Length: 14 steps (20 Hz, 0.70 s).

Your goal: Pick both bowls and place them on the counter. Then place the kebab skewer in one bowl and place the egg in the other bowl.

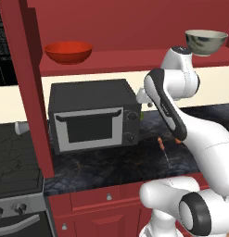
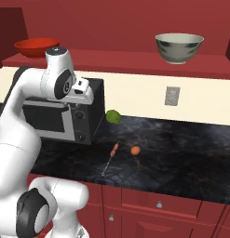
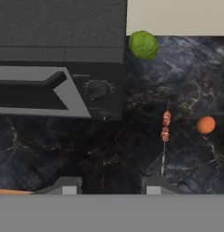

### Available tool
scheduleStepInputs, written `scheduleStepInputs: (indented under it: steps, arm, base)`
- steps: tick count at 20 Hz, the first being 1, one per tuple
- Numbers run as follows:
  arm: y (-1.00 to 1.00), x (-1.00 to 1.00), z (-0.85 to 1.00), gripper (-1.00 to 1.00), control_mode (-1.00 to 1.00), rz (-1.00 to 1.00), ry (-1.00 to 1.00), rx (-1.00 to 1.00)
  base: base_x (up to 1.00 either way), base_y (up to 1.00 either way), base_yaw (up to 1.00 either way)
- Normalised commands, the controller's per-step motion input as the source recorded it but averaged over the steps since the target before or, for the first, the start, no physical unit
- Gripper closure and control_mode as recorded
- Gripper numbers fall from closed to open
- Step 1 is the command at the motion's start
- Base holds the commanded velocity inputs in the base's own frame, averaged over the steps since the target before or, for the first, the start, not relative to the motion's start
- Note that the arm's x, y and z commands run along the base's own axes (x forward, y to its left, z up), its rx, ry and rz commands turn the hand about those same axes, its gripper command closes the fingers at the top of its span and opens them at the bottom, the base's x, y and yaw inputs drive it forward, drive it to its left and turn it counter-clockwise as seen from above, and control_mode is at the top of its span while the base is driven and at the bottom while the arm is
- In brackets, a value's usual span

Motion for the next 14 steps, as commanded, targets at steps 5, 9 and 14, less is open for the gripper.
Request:
scheduleStepInputs:
  steps: [5,9,14]
  arm:
    - [-0.06,0.00,-0.01,-1.00,-1.00,-0.01,0.01,0.00]
    - [-0.36,0.05,0.00,-1.00,-1.00,-0.12,0.02,-0.04]
    - [-0.51,0.00,0.12,-1.00,-1.00,-0.19,0.00,-0.22]
  base:
    - [0.00,0.00,0.00]
    - [0.00,0.00,0.00]
    - [0.00,0.00,0.00]
